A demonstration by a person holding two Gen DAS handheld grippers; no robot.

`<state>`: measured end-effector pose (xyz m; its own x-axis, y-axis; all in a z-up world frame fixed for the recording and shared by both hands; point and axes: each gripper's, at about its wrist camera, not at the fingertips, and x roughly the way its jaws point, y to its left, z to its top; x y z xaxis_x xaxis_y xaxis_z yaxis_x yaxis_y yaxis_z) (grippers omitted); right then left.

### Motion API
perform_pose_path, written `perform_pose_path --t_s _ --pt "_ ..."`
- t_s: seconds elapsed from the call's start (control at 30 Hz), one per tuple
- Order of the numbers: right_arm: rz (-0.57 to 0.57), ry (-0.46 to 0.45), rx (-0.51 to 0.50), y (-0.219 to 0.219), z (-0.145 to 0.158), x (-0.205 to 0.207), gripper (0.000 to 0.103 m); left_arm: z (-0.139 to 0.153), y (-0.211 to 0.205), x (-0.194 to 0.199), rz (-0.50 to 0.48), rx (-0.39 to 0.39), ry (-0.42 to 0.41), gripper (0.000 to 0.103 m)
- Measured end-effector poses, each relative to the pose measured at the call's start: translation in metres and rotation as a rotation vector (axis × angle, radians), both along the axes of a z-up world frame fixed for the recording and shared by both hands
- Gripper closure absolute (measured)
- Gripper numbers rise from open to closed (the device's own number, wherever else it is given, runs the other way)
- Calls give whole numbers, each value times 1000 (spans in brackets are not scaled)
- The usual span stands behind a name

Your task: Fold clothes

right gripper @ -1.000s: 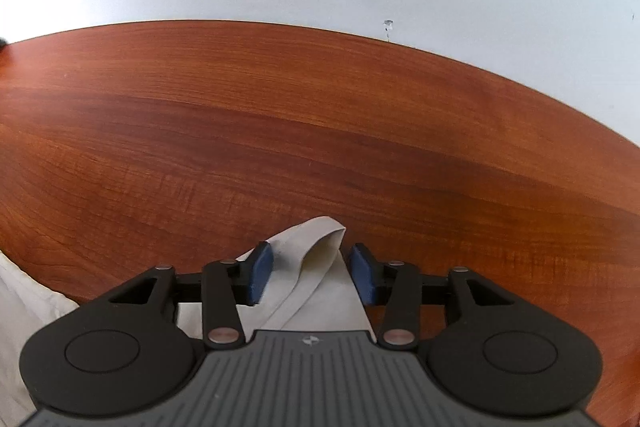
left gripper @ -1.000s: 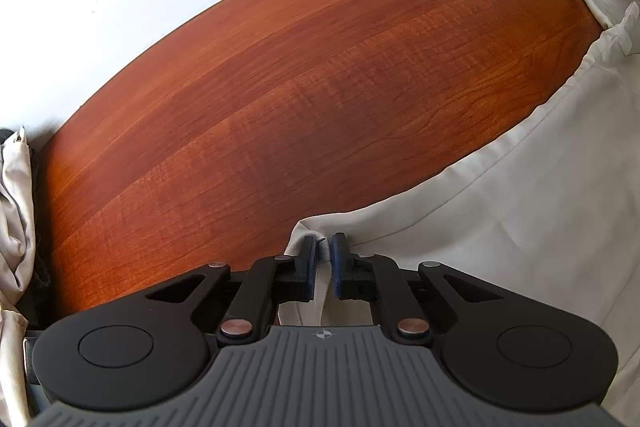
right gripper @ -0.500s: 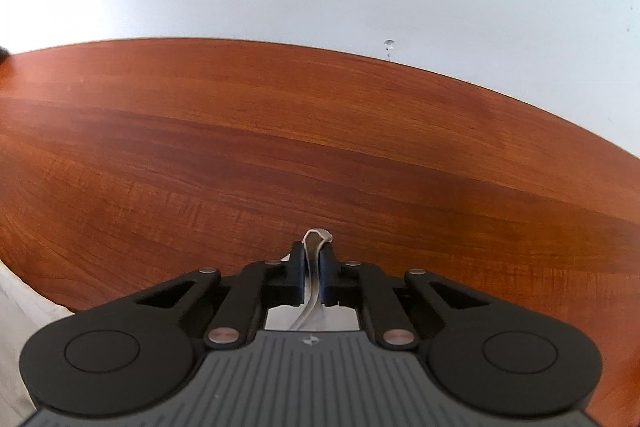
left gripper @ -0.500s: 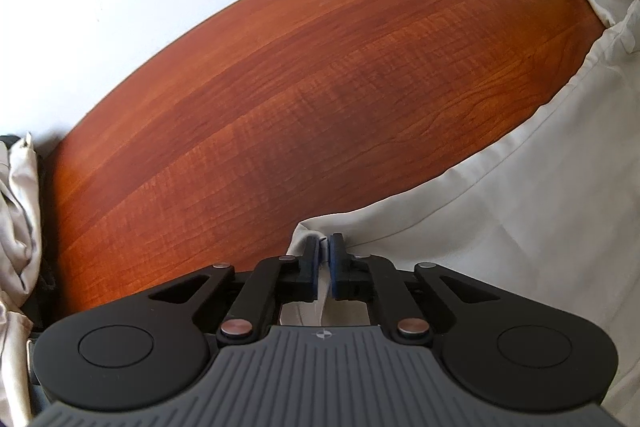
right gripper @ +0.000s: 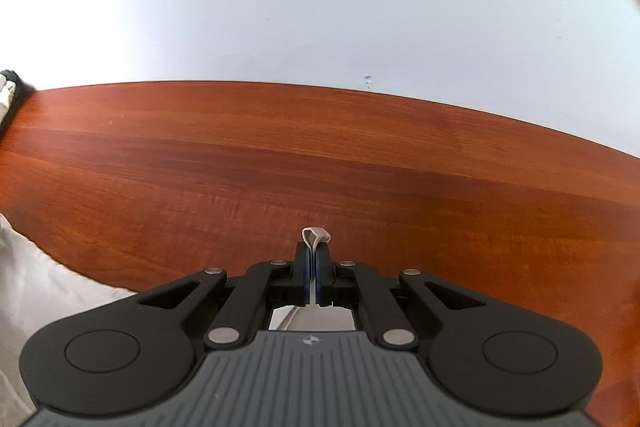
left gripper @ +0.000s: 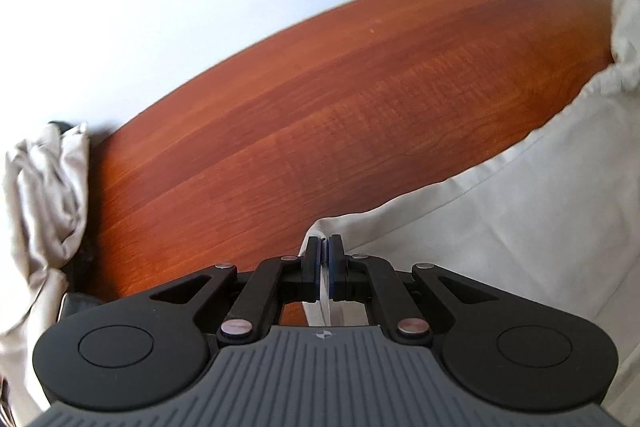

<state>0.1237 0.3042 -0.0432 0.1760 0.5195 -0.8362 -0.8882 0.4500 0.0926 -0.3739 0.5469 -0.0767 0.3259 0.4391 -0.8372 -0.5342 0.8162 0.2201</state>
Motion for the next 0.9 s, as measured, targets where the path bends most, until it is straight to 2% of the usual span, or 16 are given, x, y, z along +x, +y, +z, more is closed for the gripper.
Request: perform_pose_path --t_s 0.2,0.4,0.9 --pt "-48 -1 35 -47 22 -25 100 23 -20 -25 39 -1 -75 99" --pt "-107 9 51 -95 27 -48 100 36 -46 -49 65 -12 -124 99" --pt "-251 40 126 -217 49 -95 100 69 -120 -100 103 -43 -171 99"
